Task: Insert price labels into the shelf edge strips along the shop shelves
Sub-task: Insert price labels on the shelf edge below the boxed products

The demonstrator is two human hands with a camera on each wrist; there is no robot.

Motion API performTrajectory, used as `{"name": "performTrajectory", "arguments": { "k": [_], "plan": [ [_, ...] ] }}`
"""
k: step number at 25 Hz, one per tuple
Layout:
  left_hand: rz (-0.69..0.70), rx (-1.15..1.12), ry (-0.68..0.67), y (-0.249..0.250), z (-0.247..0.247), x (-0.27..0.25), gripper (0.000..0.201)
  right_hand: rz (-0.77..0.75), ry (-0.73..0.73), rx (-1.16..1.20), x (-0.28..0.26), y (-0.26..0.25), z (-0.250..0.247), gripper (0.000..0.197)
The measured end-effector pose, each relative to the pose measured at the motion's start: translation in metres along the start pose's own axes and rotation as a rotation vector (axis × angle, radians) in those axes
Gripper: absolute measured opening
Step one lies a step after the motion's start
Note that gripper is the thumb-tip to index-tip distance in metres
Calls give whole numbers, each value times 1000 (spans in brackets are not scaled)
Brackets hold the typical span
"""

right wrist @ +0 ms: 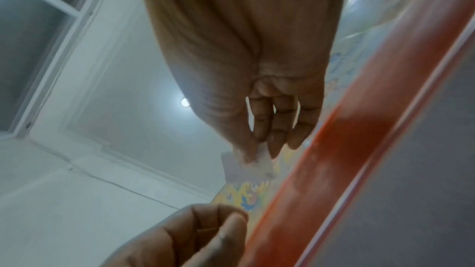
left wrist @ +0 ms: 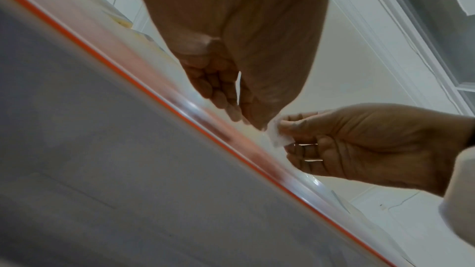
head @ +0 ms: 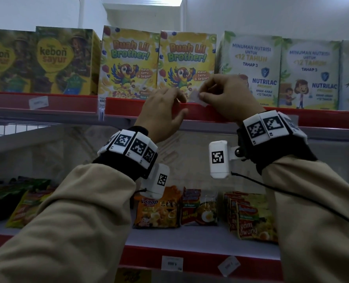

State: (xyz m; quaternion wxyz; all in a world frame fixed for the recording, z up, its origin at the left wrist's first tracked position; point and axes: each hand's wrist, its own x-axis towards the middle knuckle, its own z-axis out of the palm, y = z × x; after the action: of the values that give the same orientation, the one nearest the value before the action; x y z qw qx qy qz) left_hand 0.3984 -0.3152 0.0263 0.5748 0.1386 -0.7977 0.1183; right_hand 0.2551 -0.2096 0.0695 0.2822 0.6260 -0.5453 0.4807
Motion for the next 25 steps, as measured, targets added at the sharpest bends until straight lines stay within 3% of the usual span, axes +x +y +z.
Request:
{"name": "performTrajectory", "arguments": {
  "k": [3, 7, 9, 13, 20, 22, 25],
  "plan": [
    [-7, -20, 50, 1, 4, 0, 28, 98, 168, 313, -9, 2, 5, 20],
    [-36, -44, 42, 2, 7, 0, 40, 223, 175, 698, -22, -2, 20, 26],
    [-34, -50, 43, 1, 7, 1, 38, 242, 164, 761, -27, 0, 27, 27],
    [-14, -55, 67, 0, 10, 0, 27, 191, 168, 569, -29, 6, 29, 25],
    [12, 43, 53, -1, 11, 1, 24, -80, 128, 37, -20, 15, 12, 9],
    [55, 61, -17, -2, 3, 2, 30, -56, 126, 72, -14, 20, 10, 7],
    [130, 154, -227, -14, -23, 9, 38, -66, 224, 98, -10, 24, 15, 5]
  ]
}}
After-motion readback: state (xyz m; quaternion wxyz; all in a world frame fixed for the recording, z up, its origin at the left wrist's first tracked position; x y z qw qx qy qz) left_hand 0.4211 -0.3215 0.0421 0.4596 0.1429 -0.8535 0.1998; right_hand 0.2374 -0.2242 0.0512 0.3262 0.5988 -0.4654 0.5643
